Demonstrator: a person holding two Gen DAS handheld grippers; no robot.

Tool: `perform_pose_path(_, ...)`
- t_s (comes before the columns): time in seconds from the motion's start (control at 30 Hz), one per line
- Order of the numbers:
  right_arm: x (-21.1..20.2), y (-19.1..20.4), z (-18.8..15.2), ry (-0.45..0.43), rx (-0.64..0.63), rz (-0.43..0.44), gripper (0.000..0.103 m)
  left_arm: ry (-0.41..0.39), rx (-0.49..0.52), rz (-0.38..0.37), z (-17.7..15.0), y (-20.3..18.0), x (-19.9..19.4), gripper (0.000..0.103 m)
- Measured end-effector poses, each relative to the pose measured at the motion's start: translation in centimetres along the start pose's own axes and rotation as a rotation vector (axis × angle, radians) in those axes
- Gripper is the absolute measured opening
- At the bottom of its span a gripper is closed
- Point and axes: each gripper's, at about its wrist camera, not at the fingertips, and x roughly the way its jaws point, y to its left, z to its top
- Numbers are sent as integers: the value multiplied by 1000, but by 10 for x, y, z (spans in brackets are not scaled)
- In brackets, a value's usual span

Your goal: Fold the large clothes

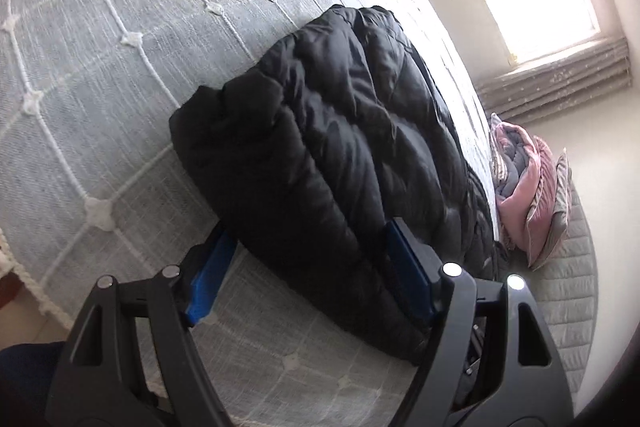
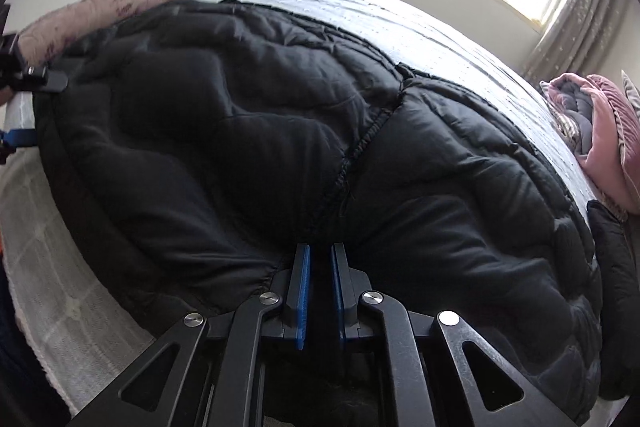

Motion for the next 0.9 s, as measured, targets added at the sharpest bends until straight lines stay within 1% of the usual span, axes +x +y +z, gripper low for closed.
perform_pose_path(0.07,1,-1,2,4,1,13,10,-7,0,-10,3,-3,1,76)
perform_pose_path(0.13,-5,-10,4,3,52,73,10,-16,-20,-16,7,-4,4,76)
perform_pose_path(0.2,-16,-29,6,-26,119,115,10,-23,-40,-19,7,-3,6,76)
perform_pose_path(0.33,-29,-70,7,-94,270,99,11,-34,-71,-13,9,-3,13,76)
perform_pose_path(0.43,-23,-89,5,-85,356,121,11,-54,-80,6,8,-5,18,76)
perform_pose_path(0.47,-20,-92,5,-81,364,125,11,-63,-81,13,8,-5,19,76)
perform_pose_path(0.5,-19,-93,5,-82,364,122,11,-74,-80,23,7,-7,20,73)
perform_pose_path(0.53,-19,-93,7,-90,358,120,11,-85,-82,28,7,-8,20,70)
perform_pose_path(0.57,-20,-93,11,-105,351,129,11,-94,-86,28,6,-8,20,66)
perform_pose_path(0.6,-26,-86,12,-125,352,140,11,-103,-91,20,5,-8,18,63)
perform_pose_path(0.67,-33,-81,21,-182,359,171,11,-119,-104,0,3,-6,15,61)
perform_pose_path(0.73,-31,-74,33,-208,339,166,9,-119,-135,-14,4,0,15,61)
perform_pose_path(0.83,-9,-59,54,-179,277,148,7,-104,-170,-37,7,7,17,61)
perform_pose_path(0.9,5,-53,63,-158,251,139,7,-98,-173,-52,9,10,15,61)
